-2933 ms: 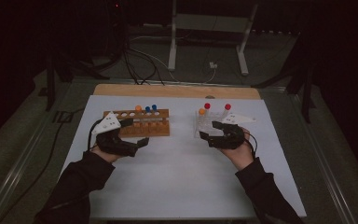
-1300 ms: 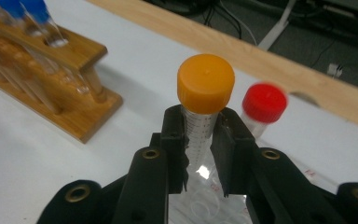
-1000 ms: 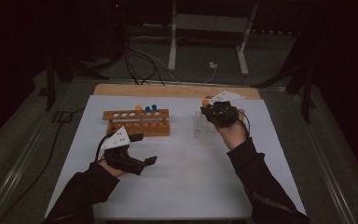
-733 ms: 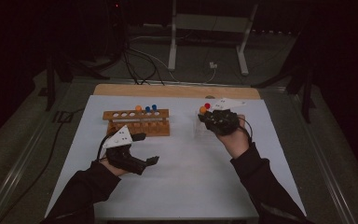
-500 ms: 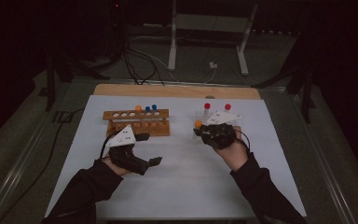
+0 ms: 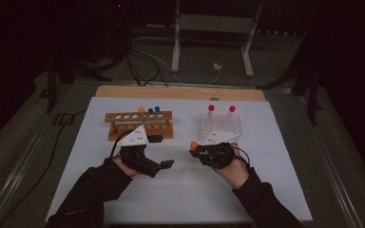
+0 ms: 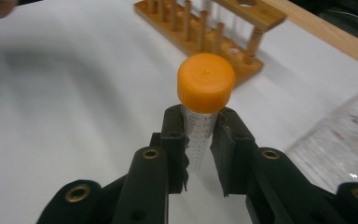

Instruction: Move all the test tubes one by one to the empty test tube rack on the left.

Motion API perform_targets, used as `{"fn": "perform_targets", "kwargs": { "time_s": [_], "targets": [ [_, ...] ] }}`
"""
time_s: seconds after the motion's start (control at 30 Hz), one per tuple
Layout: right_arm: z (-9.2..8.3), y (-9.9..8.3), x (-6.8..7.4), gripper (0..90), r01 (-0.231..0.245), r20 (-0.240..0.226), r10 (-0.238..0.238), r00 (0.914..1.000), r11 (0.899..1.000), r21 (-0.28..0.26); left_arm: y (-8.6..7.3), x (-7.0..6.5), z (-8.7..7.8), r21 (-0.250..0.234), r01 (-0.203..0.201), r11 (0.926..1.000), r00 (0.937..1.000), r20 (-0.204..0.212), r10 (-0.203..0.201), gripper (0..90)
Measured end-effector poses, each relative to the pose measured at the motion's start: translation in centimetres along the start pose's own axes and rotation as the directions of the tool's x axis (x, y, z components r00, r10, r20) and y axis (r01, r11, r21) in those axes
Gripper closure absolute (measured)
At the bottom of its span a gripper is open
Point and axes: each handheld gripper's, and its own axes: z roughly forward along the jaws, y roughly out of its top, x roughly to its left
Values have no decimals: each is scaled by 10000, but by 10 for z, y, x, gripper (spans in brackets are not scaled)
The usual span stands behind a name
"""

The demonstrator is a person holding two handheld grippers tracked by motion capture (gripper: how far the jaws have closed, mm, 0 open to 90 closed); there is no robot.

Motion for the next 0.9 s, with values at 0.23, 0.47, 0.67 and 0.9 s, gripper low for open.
{"fn": "perform_targets", "kwargs": {
  "time_s": [0.23,0.47,0.67,0.9],
  "targets": [
    [1,1,10,751,182,-378,-184,9991,9998,-64,9,0,12,-130,-210,9997,9992,340,215,166],
    [4,0,16,752,285,-599,-286,9978,9996,-33,10,-3,25,-143,-471,9988,9981,392,477,349],
    [5,2,20,752,314,-725,-317,9969,9995,-57,8,-5,35,-95,-680,9976,9969,384,683,500],
    [4,2,19,751,313,-763,-319,9966,9995,-89,6,-7,42,185,-793,9967,9961,411,784,644]
  ]
}}
